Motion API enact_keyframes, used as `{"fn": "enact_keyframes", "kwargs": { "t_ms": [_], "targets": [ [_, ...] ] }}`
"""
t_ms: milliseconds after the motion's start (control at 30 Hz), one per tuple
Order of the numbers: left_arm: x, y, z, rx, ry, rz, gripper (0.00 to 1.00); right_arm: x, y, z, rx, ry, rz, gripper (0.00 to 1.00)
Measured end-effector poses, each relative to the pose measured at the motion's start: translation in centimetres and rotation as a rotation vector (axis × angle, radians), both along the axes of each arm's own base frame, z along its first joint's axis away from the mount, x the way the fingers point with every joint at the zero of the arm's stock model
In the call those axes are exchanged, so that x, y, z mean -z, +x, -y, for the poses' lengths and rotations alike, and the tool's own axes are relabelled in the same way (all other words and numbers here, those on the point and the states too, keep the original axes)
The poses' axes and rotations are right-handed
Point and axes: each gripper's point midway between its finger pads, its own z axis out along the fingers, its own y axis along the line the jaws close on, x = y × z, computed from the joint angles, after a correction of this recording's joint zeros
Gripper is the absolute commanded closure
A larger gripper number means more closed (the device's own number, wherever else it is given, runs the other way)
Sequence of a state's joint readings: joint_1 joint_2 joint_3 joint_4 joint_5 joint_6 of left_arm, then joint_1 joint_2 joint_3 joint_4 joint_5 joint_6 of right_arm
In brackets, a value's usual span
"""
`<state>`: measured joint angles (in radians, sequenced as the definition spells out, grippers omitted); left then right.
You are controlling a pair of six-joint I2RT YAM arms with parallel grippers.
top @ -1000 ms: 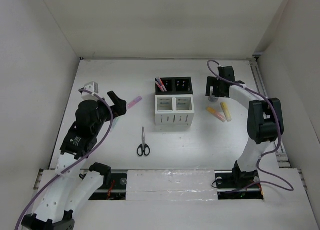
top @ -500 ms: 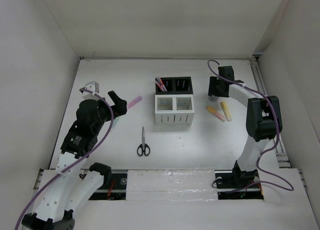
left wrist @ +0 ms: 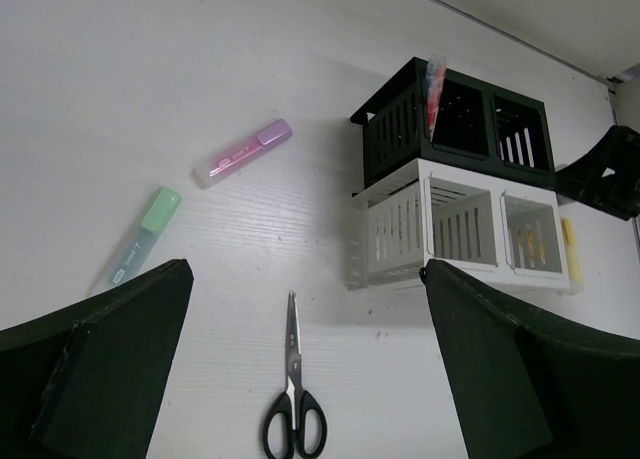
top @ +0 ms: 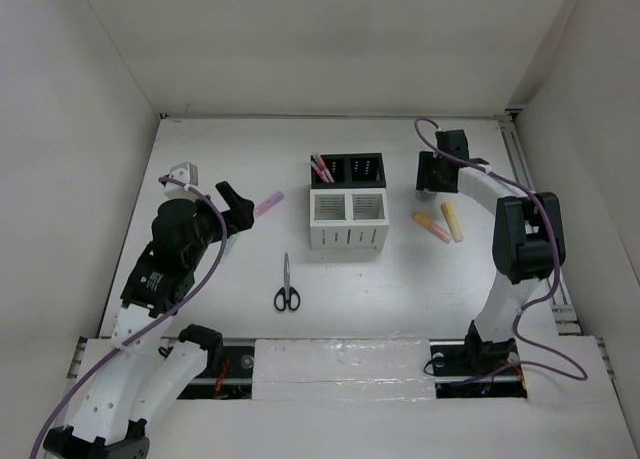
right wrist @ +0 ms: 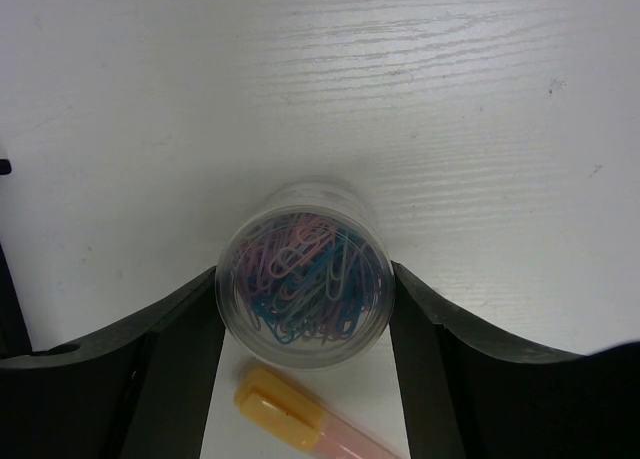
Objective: Sort the stationery into containers
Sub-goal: Pick up the stationery from the center of the board.
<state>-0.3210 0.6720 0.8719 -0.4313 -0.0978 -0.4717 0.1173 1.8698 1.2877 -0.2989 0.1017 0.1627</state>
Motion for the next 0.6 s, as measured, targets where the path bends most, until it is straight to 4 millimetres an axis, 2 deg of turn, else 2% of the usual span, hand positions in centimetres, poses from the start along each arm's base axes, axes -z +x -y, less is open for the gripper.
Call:
{"fn": "enact_keyframes", "kwargs": {
  "t_ms": [100, 267, 433, 600],
  "targets": [
    [0.0, 0.0, 0.0, 0.002, -0.001, 0.0, 0.0, -1.8, -0.4, -0.4, -0.006, -0.01, 0.024, 1.0],
    [0.0, 0.0, 0.1, 0.004, -0.001, 0.0, 0.0, -8.1, -1.0, -2.3, -0.04, -0.011, 0.149, 1.0],
    [0.0, 0.0, 0.1, 0.003, -0.001, 0.0, 0.0, -14.0, -2.5, -6.2, -0.113, -0.003, 0.28, 1.0],
    [0.0, 0.0, 0.1, 0.003, -0.001, 0.0, 0.0, -17.5, -5.3, -11.1, -0.217, 0.001, 0.346, 1.0]
  ]
}}
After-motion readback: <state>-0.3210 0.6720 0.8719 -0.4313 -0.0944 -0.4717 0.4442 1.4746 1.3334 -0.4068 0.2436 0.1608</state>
